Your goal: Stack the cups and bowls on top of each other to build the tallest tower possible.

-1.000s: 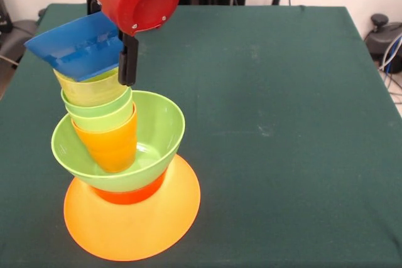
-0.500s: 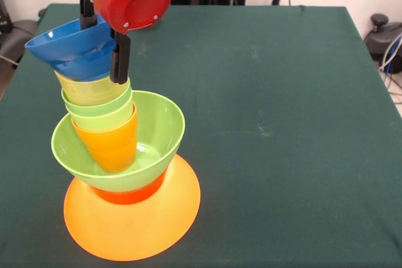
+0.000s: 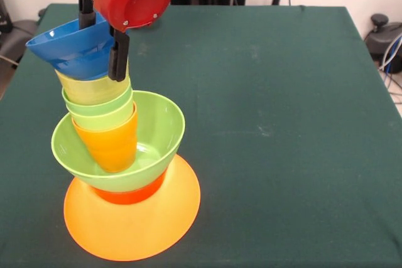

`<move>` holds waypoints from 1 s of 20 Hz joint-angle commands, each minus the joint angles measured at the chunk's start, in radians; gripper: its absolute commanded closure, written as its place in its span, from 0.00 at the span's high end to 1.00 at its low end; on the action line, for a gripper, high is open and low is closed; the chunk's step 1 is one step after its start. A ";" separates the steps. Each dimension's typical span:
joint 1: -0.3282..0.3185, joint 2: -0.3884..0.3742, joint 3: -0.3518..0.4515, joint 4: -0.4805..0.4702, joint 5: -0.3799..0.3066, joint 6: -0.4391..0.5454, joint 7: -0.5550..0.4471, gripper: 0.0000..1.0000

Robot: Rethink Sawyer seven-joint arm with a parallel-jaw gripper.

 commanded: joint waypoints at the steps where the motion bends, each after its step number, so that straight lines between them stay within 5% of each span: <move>1: 0.031 0.016 0.016 0.097 0.008 -0.017 -0.035 1.00; 20: 0.030 0.004 -0.007 0.123 0.060 -0.056 -0.031 1.00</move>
